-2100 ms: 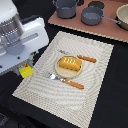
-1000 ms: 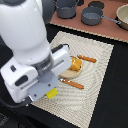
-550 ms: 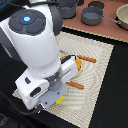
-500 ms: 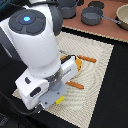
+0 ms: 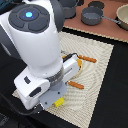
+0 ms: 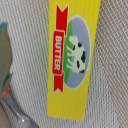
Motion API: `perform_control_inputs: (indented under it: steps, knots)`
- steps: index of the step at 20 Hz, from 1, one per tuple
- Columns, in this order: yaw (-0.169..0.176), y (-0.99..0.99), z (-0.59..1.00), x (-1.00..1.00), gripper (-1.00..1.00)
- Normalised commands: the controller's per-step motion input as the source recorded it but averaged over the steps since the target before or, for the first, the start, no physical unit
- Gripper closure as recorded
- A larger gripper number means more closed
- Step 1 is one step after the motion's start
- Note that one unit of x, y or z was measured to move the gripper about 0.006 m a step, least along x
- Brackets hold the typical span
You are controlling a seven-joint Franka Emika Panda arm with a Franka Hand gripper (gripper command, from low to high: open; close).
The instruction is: Place the bread, butter, and milk from the table onto the serving area.
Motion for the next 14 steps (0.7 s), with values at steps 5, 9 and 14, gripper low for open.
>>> perform_control_inputs:
  steps: [5, 9, 14]
  knots:
    - [0.025, 0.62, 0.42, -0.42, -1.0]
    - [0.046, 0.69, 0.31, -0.49, -1.0]
    - [0.062, 0.61, 0.17, -0.44, -1.0]
